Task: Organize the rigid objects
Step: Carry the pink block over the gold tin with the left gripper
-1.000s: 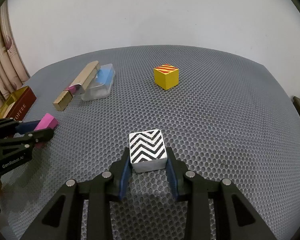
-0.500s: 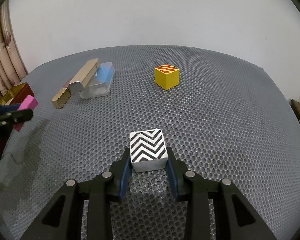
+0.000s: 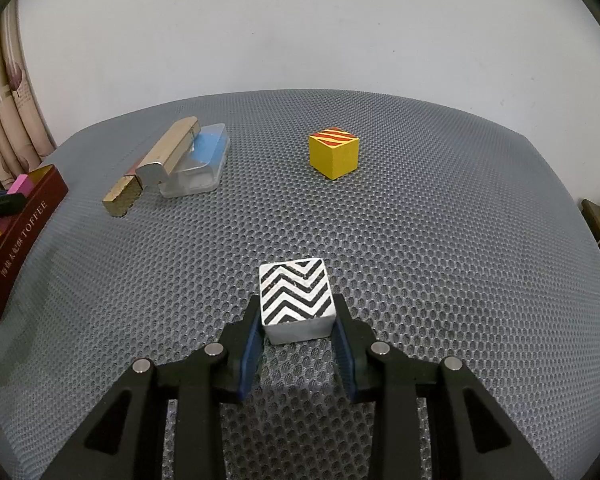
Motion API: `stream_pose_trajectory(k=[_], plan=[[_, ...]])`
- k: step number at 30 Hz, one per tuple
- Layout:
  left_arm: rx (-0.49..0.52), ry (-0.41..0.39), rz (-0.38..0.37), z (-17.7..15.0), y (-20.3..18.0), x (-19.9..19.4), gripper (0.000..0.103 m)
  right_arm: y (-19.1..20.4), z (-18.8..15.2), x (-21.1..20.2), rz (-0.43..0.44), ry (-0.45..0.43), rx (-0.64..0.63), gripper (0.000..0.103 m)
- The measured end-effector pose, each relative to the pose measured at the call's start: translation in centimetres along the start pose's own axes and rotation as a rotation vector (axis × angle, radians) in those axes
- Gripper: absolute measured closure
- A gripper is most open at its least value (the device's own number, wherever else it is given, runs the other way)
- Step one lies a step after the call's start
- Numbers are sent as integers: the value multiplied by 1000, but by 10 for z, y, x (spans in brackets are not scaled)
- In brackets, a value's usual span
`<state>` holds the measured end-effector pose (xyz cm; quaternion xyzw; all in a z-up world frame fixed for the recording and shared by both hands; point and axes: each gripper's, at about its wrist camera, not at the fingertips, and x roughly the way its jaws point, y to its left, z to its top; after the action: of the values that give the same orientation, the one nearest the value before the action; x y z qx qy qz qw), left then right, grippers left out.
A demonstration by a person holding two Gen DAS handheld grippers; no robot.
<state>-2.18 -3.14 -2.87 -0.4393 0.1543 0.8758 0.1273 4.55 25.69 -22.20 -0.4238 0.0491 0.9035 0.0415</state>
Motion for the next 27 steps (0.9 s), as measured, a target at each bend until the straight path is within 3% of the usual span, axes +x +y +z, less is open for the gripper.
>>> stream_pose_trajectory(k=[17, 27], plan=[[-138, 8, 92, -3, 103, -9, 76, 2, 0, 1, -4, 1, -2, 70], [-221, 77, 128, -27, 162, -1, 76, 2, 0, 1, -7, 1, -2, 70]])
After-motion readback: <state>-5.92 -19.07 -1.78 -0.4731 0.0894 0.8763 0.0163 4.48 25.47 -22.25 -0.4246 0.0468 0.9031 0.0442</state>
